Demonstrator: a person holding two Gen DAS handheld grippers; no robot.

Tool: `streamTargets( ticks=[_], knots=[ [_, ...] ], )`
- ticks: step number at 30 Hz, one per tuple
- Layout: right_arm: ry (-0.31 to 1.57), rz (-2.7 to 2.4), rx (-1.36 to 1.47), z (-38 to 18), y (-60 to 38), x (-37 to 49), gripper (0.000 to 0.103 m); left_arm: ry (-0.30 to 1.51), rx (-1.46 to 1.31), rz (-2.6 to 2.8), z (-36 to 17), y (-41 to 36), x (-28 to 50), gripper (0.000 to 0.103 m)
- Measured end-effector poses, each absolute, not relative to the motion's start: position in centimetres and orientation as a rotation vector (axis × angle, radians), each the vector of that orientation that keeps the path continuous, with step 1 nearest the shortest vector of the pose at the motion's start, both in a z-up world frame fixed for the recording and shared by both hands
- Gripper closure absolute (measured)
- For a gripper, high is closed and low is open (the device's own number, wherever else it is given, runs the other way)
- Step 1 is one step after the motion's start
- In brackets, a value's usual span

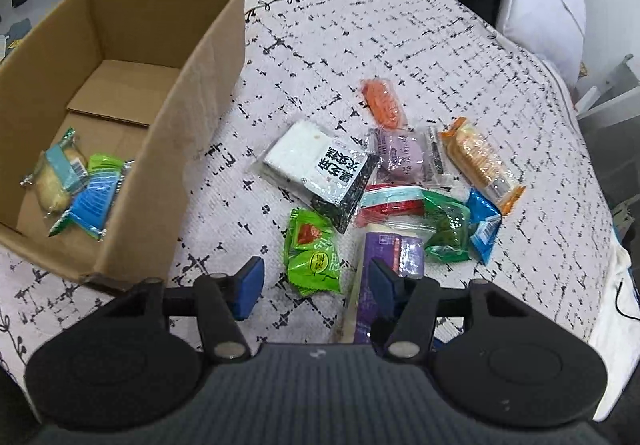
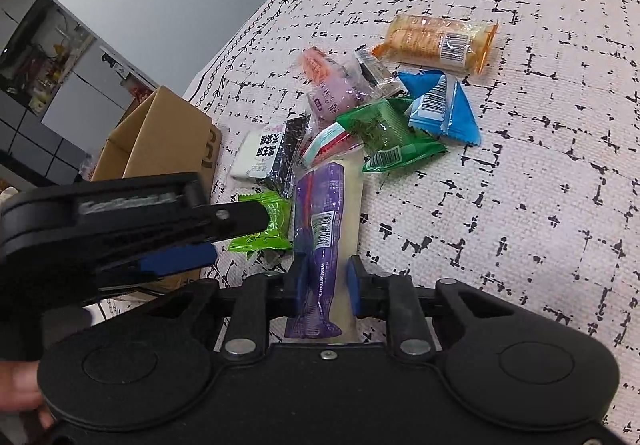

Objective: Organize snacks
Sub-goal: 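Grasp the green candy with the left tool while the right tool grasps the purple bar, then lower both held snacks into the cardboard box and open both tools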

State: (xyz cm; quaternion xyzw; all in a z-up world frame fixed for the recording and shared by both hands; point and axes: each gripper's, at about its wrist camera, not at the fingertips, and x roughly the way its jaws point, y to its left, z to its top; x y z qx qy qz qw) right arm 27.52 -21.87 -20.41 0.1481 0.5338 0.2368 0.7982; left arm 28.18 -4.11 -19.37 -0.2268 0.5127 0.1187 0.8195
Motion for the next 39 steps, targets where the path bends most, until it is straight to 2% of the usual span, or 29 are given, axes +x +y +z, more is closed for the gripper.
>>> streamTargets(
  ticks=[4, 9, 13, 16, 39],
  knots=[
    [1.140, 0.497, 0.313, -20.1, -22.2, 27.4, 0.083, 1.101, -0.445, 0.252, -19.9, -4.4, 29.2, 0.046],
    [1.129, 0.474, 0.311, -19.7, -22.7, 26.9, 0.084, 1.122, -0.426, 0.247, -20.6, -4.3, 29.9, 0.056],
    [1.115, 0.460, 0.303, -19.3, -23.0, 26.4, 0.084, 1.153, -0.444, 0.235, -21.9, -3.7, 30.2, 0.072],
    [1.110, 0.457, 0.299, -19.1, -23.4, 26.0, 0.085, 1.120, -0.458, 0.244, -21.5, -3.4, 29.6, 0.075],
    [0.919, 0.484, 0.293, -11.4, -20.0, 22.9, 0.087, 0.833, -0.558, 0.078, -9.9, 1.0, 23.3, 0.076]
  ],
)
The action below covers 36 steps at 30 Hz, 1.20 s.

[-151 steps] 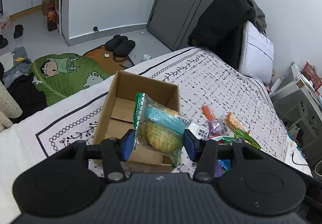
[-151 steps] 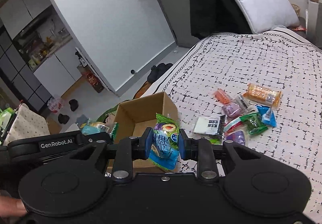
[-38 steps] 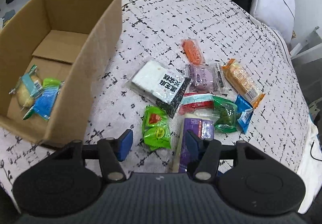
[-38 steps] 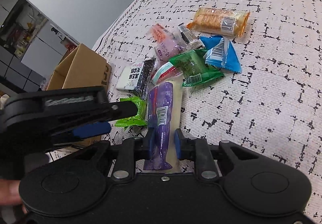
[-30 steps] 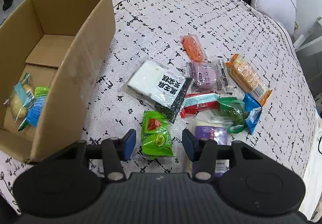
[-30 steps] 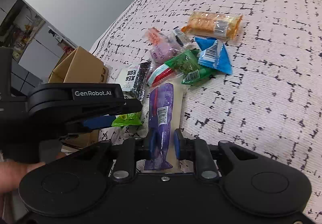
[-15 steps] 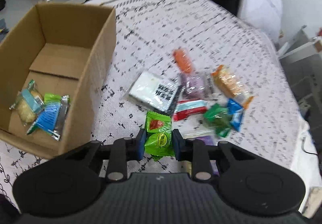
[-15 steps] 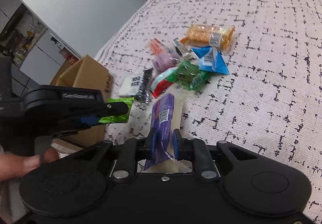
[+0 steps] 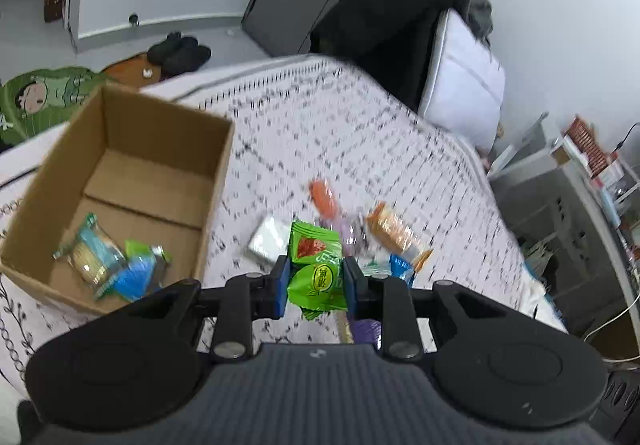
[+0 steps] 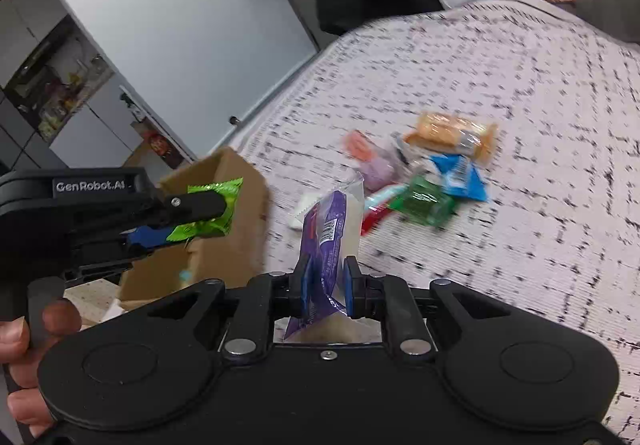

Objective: Organize snacks
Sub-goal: 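Lower both held snacks into the cardboard box and open both tools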

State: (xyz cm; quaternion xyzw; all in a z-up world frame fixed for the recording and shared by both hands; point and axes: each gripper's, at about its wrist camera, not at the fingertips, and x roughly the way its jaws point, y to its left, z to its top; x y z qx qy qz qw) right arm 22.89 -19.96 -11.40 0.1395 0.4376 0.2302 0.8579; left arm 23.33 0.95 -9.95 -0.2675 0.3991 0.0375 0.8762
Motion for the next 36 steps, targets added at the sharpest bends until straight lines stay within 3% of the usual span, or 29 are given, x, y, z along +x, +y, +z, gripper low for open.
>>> streamTargets(
  ticks=[22, 36],
  knots=[
    [0.842, 0.503, 0.265, -7.0, -10.3, 23.9, 0.087, 0.721, -0.733, 0.234, -8.8, 11.6, 22.3, 0.076],
    [0.867, 0.520, 0.222, -7.6, -4.5, 25.3, 0.087, 0.797, -0.859, 0.302, -13.0, 16.4, 23.4, 0.074]
  ],
)
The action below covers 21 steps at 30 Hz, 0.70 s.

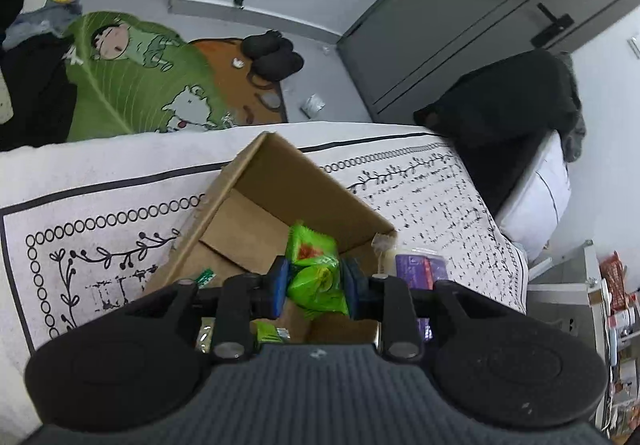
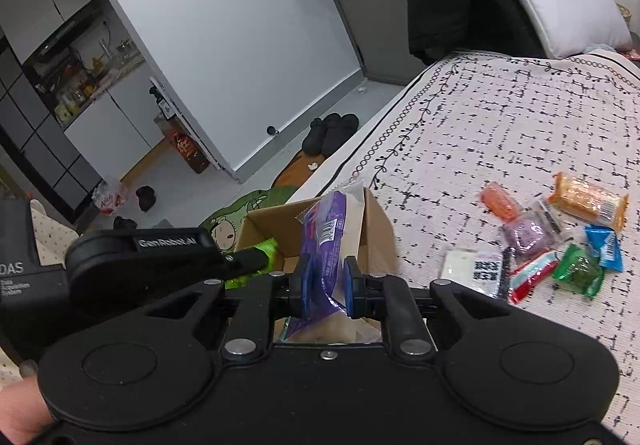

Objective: Organize snacks
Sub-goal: 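Lower both held snacks into the cardboard box and open both tools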

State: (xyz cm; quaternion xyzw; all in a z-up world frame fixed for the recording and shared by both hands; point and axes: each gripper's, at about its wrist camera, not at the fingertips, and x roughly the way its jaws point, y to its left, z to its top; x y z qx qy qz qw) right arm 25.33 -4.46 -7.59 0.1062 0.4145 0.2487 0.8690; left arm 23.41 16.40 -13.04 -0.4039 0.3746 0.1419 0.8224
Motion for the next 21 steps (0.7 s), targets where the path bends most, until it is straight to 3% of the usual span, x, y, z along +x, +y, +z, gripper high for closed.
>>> streamTargets(
  ticks=[3, 6, 9, 11, 19, 21],
  knots=[
    [0.866, 0.518, 0.217, -7.6, -3.8, 25.5, 0.087, 0.818, -0.903, 0.307, -13.7, 17.1, 23.5, 0.068],
    [0.862, 0.518, 0.212, -7.7, -3.3, 25.8, 0.085, 0.824, -0.918, 0.331, -13.9, 17.3, 23.4, 0.055],
    [0.867, 0.512, 0.203, -7.8, -3.3, 26.0, 0.081, 0.820, -0.905, 0.332, -13.5, 17.1, 23.4, 0.043],
    [0.862, 0.505, 0.195, -7.8, -3.5, 25.9, 0.072, 0.818, -0.887, 0.319, -13.2, 16.6, 23.5, 0.035],
    [0.847, 0.447, 0.179, -7.4, -7.0, 25.6, 0.055, 0.825, -0.818, 0.285, -12.5, 14.4, 24.5, 0.024],
    [0.850, 0.437, 0.169, -7.3, -7.9, 25.6, 0.055, 0.836, -0.793, 0.278, -12.4, 13.7, 24.7, 0.021]
  ],
)
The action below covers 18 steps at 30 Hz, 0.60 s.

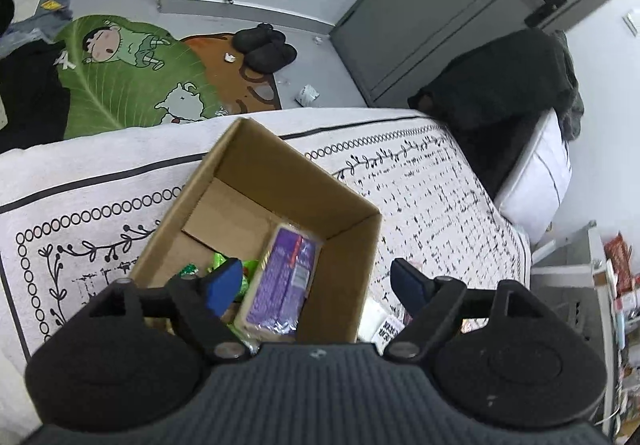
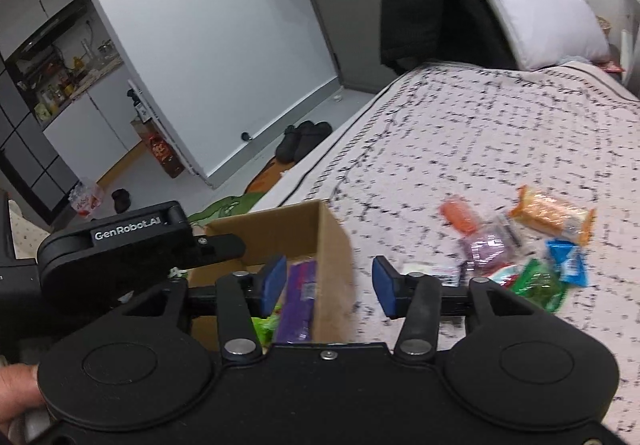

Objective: Organize snacks
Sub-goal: 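Lower both held snacks into the cardboard box and open both tools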

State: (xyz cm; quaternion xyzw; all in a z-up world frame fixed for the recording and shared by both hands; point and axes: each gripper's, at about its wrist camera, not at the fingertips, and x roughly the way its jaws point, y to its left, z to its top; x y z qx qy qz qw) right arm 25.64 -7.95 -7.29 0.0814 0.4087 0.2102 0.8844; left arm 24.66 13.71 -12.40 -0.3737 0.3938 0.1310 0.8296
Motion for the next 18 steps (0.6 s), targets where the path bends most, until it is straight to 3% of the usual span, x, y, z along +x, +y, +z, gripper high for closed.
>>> streamTargets(
  ticks=[4, 12, 18],
  knots=[
    [0.853, 0.425, 0.151, -7.0, -9.4, 25.6, 0.055, 0.852, -0.768, 0.252, -12.1, 12.5, 24.9, 0.018],
    [0.837, 0.402, 0.124, -6.1, -12.2, 25.7, 0.045, 0.829, -0.699, 0.207, -10.5, 10.1, 25.3, 0.011],
    [0.817, 0.373, 0.110, -5.8, -14.4, 25.8, 0.025, 0.843, -0.651, 0.204, -10.7, 8.4, 25.8, 0.011]
  ],
)
